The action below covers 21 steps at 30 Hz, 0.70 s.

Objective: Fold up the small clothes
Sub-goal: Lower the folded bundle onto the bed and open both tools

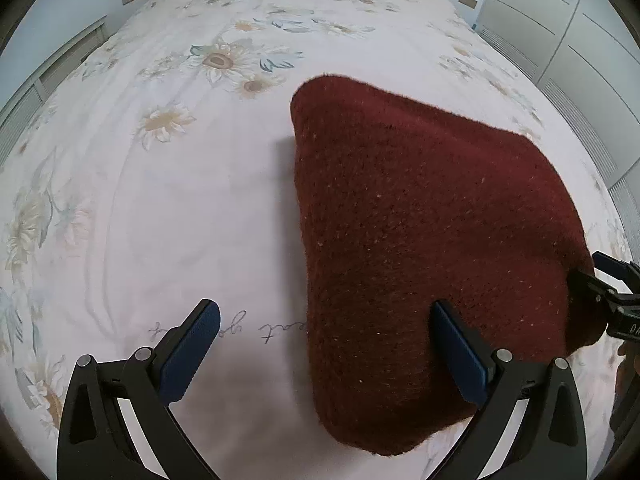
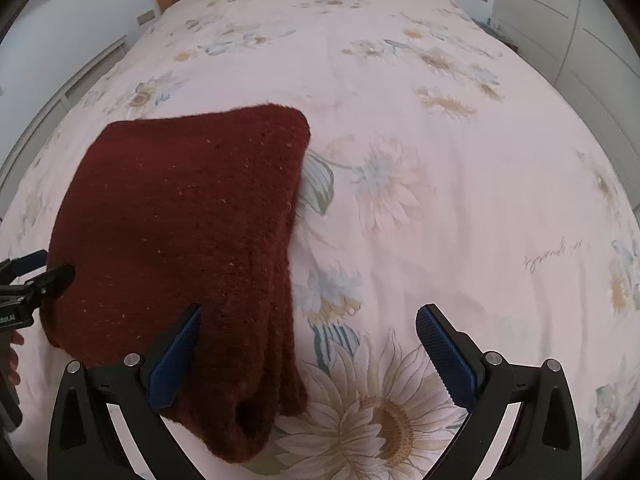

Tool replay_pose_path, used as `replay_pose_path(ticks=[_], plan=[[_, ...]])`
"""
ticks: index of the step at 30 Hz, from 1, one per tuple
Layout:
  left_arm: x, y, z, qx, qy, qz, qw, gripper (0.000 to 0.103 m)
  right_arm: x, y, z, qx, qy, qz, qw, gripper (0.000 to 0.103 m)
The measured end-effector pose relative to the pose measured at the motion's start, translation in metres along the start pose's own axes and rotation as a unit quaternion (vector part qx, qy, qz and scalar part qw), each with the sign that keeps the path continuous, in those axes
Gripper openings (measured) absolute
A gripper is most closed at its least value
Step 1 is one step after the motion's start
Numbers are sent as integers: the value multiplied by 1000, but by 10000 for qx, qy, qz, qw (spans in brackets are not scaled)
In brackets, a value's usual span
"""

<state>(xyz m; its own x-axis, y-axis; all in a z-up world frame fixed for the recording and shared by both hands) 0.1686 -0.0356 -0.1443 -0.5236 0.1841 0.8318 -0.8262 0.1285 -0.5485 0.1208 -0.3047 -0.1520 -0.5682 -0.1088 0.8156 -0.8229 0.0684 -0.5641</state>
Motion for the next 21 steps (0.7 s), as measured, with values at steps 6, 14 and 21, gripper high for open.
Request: replay_pose_path(ticks=[6,14,21], plan=[[14,-3,3,-50,-53,89,9999,102,22,-5,-5,-33,-90,144,9999,103],[87,-4,8,-130,-242,408,9988,102,105,-15,-11,46,-134,489,9987,103],[154,14,16,-254,-487,638,9965,102,178,1,-12,92,15,905,9959,103]])
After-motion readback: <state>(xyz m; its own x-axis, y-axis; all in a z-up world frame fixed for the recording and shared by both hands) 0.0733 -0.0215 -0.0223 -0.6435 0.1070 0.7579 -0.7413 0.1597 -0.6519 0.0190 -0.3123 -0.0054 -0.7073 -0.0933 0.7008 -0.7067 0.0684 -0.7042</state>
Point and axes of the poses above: each gripper's, at about its wrist camera, not at the fingertips, and x roughly against the way its jaws point, z to its right, y to its underside, the point moved 2 cm from there along -x, roughly the way its jaws point, and after that the axes turned 7 degrees about z, right-handed, at the moved point
